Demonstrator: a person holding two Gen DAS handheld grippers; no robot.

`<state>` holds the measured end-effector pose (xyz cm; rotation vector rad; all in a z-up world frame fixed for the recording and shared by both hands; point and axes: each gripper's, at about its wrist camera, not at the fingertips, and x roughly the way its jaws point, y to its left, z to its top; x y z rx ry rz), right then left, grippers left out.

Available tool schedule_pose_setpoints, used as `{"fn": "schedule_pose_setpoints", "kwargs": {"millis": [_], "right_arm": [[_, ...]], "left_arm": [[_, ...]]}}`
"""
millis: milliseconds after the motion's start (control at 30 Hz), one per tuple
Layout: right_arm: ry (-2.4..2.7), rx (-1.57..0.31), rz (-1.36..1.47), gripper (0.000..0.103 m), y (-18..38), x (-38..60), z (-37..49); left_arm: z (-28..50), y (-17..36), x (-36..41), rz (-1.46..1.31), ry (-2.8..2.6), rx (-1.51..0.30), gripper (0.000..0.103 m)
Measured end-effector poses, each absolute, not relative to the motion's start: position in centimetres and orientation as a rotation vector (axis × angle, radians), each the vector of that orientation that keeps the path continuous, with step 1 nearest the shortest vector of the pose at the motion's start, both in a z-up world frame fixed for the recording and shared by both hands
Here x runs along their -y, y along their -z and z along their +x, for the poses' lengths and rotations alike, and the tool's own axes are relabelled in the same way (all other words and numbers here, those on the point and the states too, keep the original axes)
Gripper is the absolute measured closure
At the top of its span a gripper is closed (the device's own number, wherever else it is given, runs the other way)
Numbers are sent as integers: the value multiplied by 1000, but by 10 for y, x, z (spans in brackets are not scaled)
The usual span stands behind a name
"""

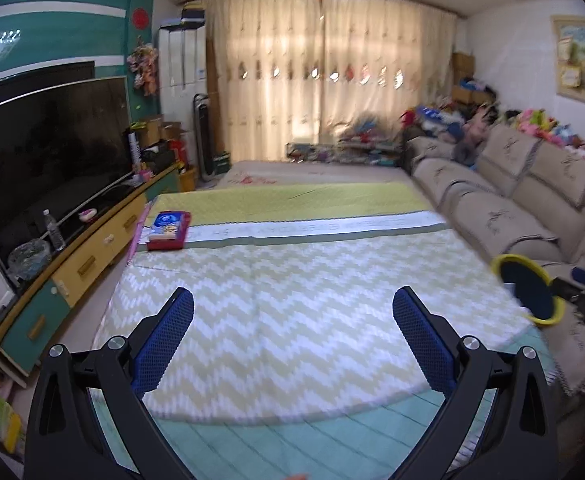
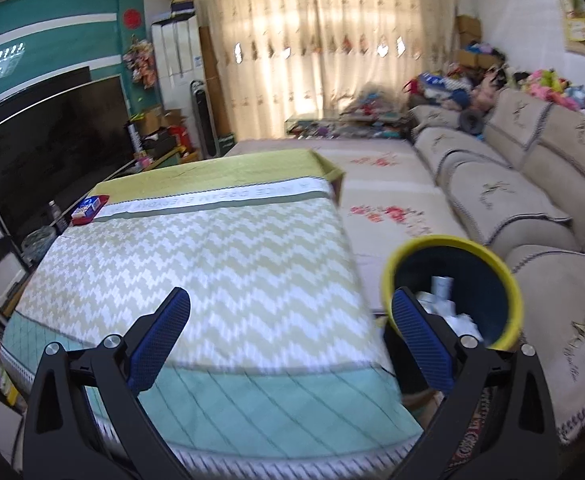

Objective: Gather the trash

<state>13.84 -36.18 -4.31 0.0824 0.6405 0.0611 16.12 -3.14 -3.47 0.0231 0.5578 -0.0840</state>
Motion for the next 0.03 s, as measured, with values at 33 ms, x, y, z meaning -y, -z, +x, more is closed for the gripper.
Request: {"fn": "schedule_pose_setpoints", "kwargs": {"millis": [33], "right_arm": [[-75,-658,86,7,45,358,152]], "left_arm": [[175,40,28,20,80,-573,5]]}}
